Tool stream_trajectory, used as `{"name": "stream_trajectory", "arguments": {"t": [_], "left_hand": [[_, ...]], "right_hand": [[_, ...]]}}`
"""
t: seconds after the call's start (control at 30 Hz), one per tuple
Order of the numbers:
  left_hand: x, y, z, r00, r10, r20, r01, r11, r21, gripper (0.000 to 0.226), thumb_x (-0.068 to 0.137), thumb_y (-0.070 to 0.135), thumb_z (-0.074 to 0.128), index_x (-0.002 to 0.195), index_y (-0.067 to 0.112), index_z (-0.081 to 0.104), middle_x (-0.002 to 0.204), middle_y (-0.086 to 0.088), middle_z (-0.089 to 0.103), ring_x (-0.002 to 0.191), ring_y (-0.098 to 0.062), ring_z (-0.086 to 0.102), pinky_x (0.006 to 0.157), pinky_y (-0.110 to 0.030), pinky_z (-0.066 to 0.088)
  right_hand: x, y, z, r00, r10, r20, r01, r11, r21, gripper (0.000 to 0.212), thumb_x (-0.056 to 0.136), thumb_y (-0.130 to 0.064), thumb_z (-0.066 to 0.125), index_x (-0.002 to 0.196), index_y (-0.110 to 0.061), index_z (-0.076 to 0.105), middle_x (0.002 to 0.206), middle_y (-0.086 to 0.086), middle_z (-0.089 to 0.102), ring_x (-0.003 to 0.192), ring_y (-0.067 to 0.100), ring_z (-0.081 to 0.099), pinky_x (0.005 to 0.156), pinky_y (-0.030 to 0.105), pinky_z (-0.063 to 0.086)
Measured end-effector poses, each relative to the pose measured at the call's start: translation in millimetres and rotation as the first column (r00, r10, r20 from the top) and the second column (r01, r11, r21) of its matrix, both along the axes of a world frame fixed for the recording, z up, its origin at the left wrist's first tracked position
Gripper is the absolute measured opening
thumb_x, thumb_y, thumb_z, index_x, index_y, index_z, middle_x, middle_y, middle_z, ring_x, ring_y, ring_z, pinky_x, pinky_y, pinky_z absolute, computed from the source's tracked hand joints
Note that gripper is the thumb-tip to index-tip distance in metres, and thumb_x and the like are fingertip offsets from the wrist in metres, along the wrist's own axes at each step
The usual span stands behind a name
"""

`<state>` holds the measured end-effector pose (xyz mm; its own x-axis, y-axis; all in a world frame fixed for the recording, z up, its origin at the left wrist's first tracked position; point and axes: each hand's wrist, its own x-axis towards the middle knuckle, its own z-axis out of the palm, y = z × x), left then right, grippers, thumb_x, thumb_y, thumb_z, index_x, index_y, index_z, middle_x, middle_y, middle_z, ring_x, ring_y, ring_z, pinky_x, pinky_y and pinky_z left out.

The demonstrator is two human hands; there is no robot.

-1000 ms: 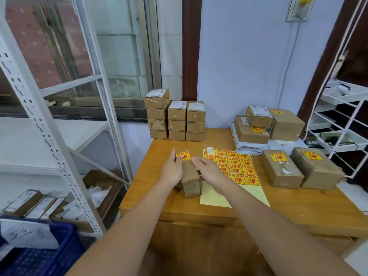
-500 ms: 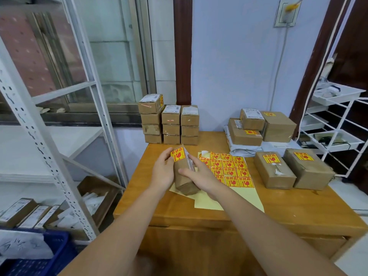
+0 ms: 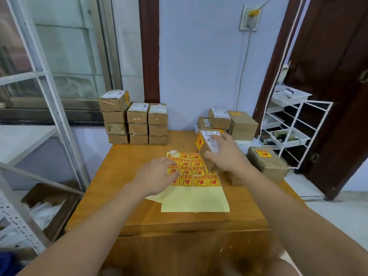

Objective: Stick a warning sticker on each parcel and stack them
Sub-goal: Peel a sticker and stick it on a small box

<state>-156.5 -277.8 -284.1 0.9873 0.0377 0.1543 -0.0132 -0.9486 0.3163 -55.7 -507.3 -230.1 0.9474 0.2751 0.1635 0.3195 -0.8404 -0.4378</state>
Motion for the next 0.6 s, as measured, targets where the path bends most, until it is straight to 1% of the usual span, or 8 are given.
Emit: {"name": "stream_trajectory", "arguments": {"t": [0.1, 0.23, 0.33, 0.43, 0.6], "left_hand": [[9, -13, -4, 0.999, -0.051, -0.010, 0.052, 0.996, 0.079, 0.049, 0.102, 0.061, 0.044, 0.142, 0.035, 0.054, 0.144, 0.009, 0.052, 0.135, -0.018, 0.046, 0.109, -0.042, 0.040], [18, -25, -12, 0.995, -0.103, -0.007, 0.103, 0.984, 0.144, 0.048, 0.102, 0.061, 0.042, 0.142, 0.035, 0.054, 0.142, 0.012, 0.053, 0.132, -0.013, 0.047, 0.108, -0.038, 0.039], [22, -29, -18, 0.993, -0.118, -0.011, 0.118, 0.982, 0.145, 0.047, 0.103, 0.060, 0.041, 0.143, 0.037, 0.053, 0.142, 0.013, 0.053, 0.132, -0.011, 0.046, 0.109, -0.037, 0.037], [23, -29, -22, 0.993, -0.116, -0.014, 0.117, 0.984, 0.138, 0.048, 0.103, 0.060, 0.042, 0.144, 0.036, 0.052, 0.143, 0.014, 0.053, 0.132, -0.010, 0.046, 0.110, -0.037, 0.037], [25, -22, -23, 0.994, -0.110, -0.012, 0.110, 0.986, 0.123, 0.045, 0.103, 0.059, 0.043, 0.140, 0.037, 0.055, 0.143, 0.015, 0.054, 0.133, -0.009, 0.046, 0.112, -0.038, 0.039]], "right_hand": [[16, -38, 3, 0.993, -0.119, 0.021, 0.120, 0.988, -0.097, 0.080, 0.084, -0.062, 0.059, 0.154, -0.033, 0.034, 0.160, 0.005, 0.027, 0.140, 0.037, 0.035, 0.110, 0.053, 0.040], [29, -63, -3, 0.984, -0.180, 0.010, 0.179, 0.967, -0.184, 0.079, 0.086, -0.064, 0.053, 0.155, -0.032, 0.033, 0.160, 0.007, 0.027, 0.139, 0.039, 0.034, 0.110, 0.052, 0.038], [34, -63, -10, 0.980, -0.200, 0.006, 0.196, 0.956, -0.219, 0.077, 0.088, -0.064, 0.051, 0.155, -0.031, 0.031, 0.162, 0.008, 0.024, 0.140, 0.039, 0.031, 0.109, 0.053, 0.037], [38, -61, -13, 0.974, -0.225, 0.001, 0.215, 0.932, -0.291, 0.076, 0.091, -0.065, 0.047, 0.156, -0.029, 0.030, 0.165, 0.009, 0.019, 0.143, 0.040, 0.028, 0.110, 0.054, 0.034], [45, -63, -17, 0.964, -0.259, -0.065, 0.224, 0.917, -0.330, 0.076, 0.092, -0.067, 0.042, 0.156, -0.029, 0.031, 0.166, 0.009, 0.019, 0.148, 0.039, 0.023, 0.114, 0.057, 0.029]]}}
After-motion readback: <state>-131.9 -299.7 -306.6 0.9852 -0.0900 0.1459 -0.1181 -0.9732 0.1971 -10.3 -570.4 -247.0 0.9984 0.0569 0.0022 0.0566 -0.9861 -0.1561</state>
